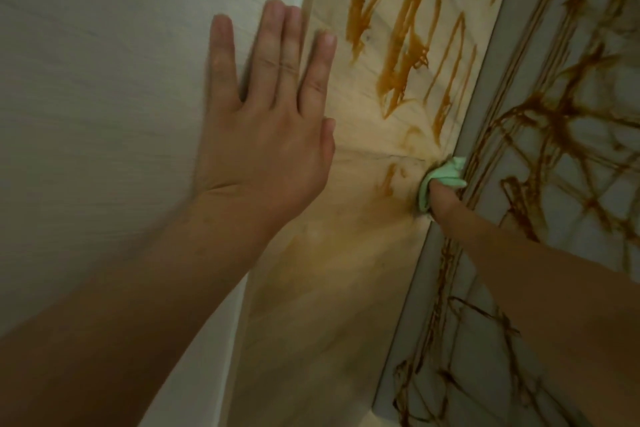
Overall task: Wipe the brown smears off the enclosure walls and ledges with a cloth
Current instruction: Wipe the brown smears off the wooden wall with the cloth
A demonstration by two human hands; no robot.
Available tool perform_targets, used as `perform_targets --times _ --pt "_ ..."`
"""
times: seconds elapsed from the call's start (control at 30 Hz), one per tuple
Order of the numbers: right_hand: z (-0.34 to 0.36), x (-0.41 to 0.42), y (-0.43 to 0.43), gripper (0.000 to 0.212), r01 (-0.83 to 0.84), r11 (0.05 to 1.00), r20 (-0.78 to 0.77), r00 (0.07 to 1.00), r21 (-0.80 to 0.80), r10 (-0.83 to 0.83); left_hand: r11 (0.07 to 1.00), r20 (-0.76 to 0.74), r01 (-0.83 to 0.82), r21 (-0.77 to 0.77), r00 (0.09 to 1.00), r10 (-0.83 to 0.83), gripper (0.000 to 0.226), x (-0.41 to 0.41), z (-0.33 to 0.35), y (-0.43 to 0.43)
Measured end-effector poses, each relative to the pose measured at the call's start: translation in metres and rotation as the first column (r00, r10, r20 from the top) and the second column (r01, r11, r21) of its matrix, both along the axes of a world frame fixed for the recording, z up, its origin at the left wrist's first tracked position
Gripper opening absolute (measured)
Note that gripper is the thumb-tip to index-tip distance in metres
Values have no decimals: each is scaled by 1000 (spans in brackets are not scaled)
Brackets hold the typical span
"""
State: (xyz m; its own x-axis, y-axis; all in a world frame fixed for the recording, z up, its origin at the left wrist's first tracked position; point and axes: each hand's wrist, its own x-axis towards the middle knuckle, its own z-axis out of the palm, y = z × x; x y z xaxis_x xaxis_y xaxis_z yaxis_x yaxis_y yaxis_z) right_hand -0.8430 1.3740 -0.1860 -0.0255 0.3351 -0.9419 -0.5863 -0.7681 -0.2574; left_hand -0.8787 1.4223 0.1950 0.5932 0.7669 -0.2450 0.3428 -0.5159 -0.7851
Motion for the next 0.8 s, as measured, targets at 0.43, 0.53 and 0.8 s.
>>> perform_targets --times 0.43,0.53,0.8 --pt "143 -19 -26 64 -257 827 468 884 501 -8 1000 7 14 26 1000 -15 72 6 4 -2" --pt "92 -6 -11 61 -224 894 395 917 388 58 1000 6 4 27 1000 -4 72 5 2 -1" --pt "-17 -34 -39 47 -313 947 51 949 69 310 1000 7 12 5 1000 -12 71 0 -1 -1"
